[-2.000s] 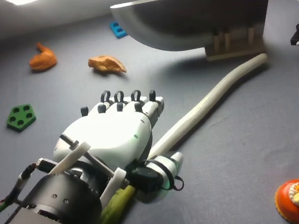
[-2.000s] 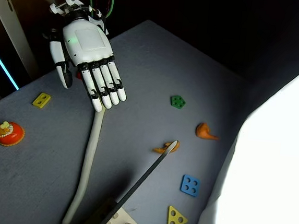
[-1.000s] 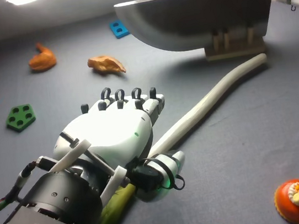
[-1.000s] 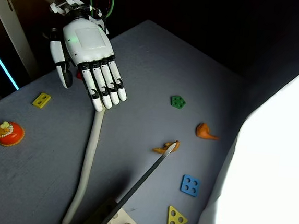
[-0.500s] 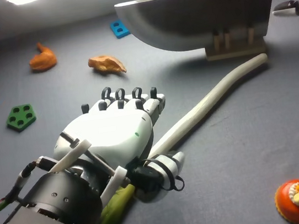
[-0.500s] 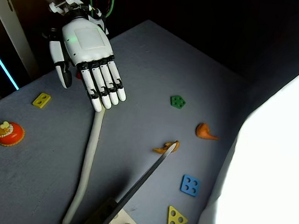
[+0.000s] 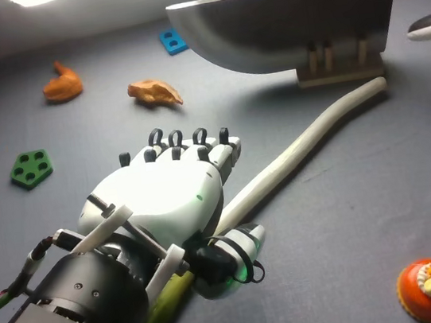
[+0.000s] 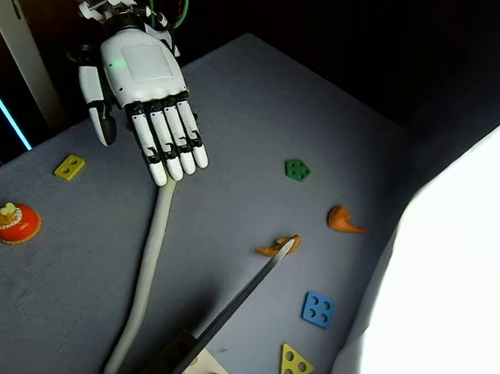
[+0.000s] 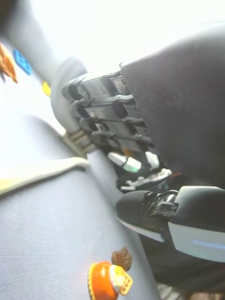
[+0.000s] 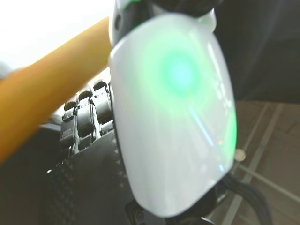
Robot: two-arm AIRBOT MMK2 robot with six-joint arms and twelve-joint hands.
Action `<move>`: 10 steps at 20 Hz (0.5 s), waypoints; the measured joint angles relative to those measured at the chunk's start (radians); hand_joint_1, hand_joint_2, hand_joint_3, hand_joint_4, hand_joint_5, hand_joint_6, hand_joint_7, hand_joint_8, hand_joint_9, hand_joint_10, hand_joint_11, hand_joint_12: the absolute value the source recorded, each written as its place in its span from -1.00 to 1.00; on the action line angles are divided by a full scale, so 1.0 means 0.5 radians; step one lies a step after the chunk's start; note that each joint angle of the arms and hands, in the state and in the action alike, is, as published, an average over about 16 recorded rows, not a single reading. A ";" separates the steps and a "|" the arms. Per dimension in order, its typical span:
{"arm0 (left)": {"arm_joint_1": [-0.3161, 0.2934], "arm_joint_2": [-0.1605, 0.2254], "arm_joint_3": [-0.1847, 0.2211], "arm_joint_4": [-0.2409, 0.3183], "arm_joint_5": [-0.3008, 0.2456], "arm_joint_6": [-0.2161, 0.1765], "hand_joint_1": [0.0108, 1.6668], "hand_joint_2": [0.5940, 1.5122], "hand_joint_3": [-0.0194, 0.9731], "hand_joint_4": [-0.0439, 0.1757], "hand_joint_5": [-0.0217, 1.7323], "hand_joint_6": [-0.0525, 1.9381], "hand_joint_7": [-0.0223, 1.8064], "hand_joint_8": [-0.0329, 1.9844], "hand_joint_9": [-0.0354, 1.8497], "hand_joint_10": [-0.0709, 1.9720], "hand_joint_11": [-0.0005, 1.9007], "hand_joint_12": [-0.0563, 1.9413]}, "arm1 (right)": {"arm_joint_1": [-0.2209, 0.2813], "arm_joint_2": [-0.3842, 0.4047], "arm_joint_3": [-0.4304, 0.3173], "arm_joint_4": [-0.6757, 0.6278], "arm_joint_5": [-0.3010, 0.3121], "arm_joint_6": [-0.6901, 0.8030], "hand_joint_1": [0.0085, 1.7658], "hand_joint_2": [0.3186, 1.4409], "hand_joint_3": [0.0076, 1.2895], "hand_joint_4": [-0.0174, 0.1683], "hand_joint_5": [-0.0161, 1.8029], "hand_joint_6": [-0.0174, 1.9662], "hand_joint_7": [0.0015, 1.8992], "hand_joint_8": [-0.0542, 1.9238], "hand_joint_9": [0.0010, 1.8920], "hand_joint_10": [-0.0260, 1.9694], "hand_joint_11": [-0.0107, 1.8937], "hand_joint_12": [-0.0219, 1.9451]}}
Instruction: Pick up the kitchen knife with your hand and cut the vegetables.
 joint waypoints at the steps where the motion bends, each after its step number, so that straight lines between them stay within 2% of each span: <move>1: 0.000 0.001 -0.001 0.000 -0.001 0.001 -0.51 0.74 -0.94 -0.60 -0.85 -0.93 -0.86 -0.95 -0.87 -0.92 -0.98 -0.84 | 0.004 0.067 -0.100 -0.003 -0.011 -0.022 -0.05 -0.23 -0.98 -0.09 -0.97 -0.98 -0.98 -0.93 -0.99 -0.98 -0.98 -0.98; 5: -0.004 0.007 -0.004 -0.017 0.003 0.023 -0.49 0.73 -0.94 -0.60 -0.82 -0.93 -0.84 -0.95 -0.85 -0.92 -0.98 -0.79 | 0.026 0.346 -0.519 0.002 -0.068 -0.146 -0.16 -0.18 -0.98 -0.17 -0.93 -0.98 -0.94 -0.93 -0.96 -0.98 -0.98 -0.94; 10: -0.014 0.014 -0.005 -0.065 0.024 0.064 -0.52 0.72 -0.94 -0.60 -0.72 -0.93 -0.71 -0.95 -0.75 -0.91 -0.97 -0.59 | 0.079 0.705 -1.029 0.037 -0.169 -0.313 -0.41 0.03 -0.98 -0.39 -0.70 -0.93 -0.70 -0.90 -0.79 -0.80 -0.96 -0.45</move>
